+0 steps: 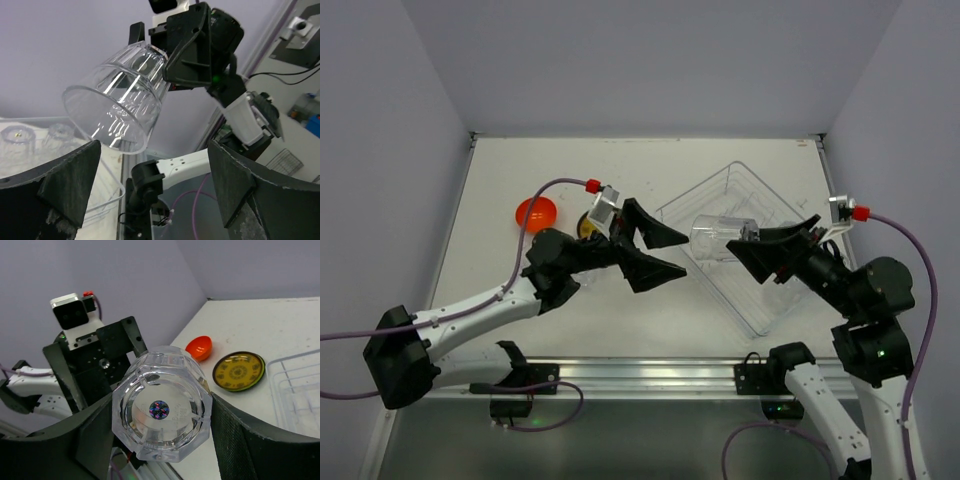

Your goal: Unload the mixed dishes from the dish rack

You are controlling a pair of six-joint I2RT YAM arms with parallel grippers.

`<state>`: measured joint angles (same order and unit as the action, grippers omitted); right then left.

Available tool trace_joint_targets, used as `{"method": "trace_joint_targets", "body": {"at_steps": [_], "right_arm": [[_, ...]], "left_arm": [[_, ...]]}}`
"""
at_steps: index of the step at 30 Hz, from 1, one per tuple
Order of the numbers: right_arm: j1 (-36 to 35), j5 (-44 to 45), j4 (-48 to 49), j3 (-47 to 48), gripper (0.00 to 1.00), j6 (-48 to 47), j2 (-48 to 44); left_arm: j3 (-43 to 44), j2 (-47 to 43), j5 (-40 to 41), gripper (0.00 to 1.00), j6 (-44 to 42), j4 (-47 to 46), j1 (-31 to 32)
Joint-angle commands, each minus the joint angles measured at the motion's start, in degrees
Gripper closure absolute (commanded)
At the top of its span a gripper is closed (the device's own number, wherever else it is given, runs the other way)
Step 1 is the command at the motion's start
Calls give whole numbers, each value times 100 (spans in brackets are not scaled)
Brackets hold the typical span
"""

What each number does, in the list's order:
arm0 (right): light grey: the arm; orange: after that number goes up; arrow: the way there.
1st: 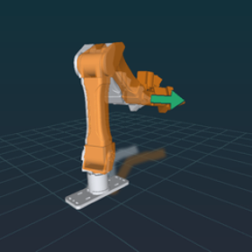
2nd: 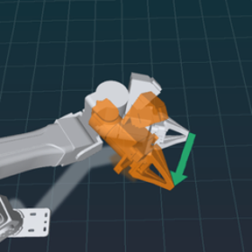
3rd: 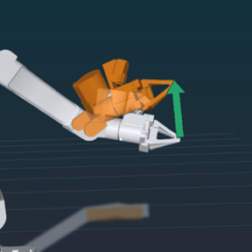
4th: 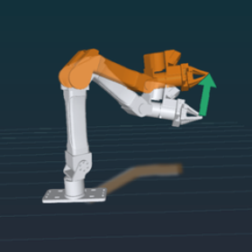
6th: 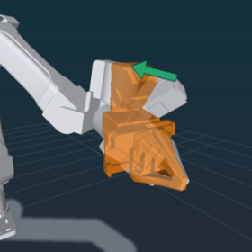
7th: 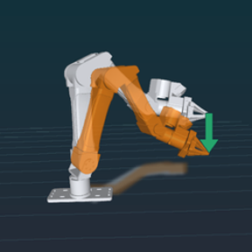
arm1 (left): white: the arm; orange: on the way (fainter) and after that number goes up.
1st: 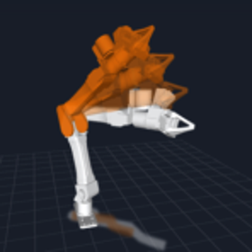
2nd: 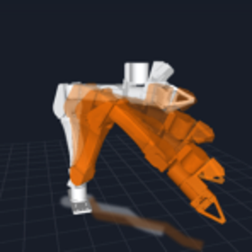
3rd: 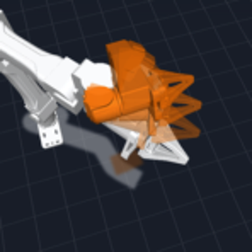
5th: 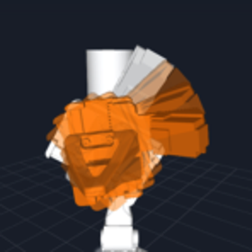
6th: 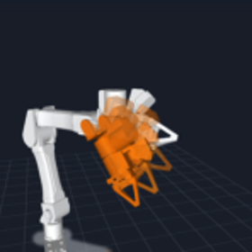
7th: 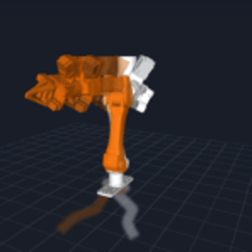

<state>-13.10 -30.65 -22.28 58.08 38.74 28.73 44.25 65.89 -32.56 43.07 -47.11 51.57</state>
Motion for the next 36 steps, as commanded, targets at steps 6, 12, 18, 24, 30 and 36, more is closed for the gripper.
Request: {"method": "trace_joint_targets", "body": {"at_steps": [6, 12, 18, 24, 30, 36], "right_arm": [[10, -819, 1603, -455, 100, 406, -297], [10, -969, 1965, -720, 100, 450, -307], [10, -1004, 2087, -1062, 100, 371, -517], [10, -611, 1423, -1133, 46, -32, -474], [10, -266, 841, -1124, 13, -385, -500], [10, 603, -220, -625, 1, -832, -342]], "left_arm": [[181, 565, -488, 45, 1000, -1950, 186], [277, 855, -559, 65, 1221, -2513, 432], [234, 812, -445, 100, 968, -2234, 468], [592, 478, 3, 100, 46, -644, 503], [805, -49, 767, 100, -957, 1229, 547], [1173, -155, 2023, 100, -1792, 3540, 547]]}}
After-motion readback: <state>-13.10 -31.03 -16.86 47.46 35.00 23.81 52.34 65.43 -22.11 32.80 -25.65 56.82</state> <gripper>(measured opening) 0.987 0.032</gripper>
